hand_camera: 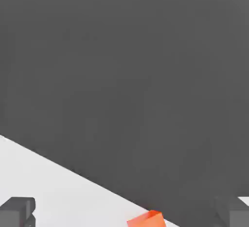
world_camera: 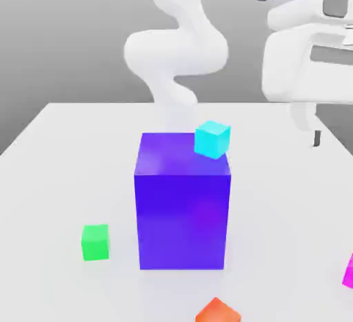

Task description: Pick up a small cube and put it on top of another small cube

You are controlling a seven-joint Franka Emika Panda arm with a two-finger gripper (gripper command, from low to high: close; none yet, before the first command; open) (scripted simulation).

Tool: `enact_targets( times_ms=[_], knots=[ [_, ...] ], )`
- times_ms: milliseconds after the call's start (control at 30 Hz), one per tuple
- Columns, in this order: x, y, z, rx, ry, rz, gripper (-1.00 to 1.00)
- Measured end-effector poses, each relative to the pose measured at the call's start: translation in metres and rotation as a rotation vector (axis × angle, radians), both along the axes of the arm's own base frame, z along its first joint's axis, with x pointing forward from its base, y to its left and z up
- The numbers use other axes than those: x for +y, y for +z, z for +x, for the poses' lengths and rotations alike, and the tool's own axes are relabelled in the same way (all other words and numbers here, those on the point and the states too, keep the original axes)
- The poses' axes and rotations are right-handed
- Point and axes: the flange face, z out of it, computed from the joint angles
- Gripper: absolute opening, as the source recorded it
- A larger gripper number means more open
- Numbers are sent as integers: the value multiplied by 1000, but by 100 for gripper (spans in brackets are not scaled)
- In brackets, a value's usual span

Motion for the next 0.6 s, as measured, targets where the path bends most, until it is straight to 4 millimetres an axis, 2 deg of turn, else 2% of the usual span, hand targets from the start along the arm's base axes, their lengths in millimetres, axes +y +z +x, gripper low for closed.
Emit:
enact_targets(
  times_ms=[67,200,367,433,533,567,600],
  knots=[
    [26,-34,-7,47,67,-16,0],
    [61,-103,-21,143,169,-36,0],
    [107,-184,-60,266,313,-45,0],
    [117,-214,-71,296,347,-43,0],
    [121,-259,-75,305,357,-42,0],
    [121,-269,-76,305,358,-43,-100],
    [121,-269,-76,305,358,-43,-100]
  ],
)
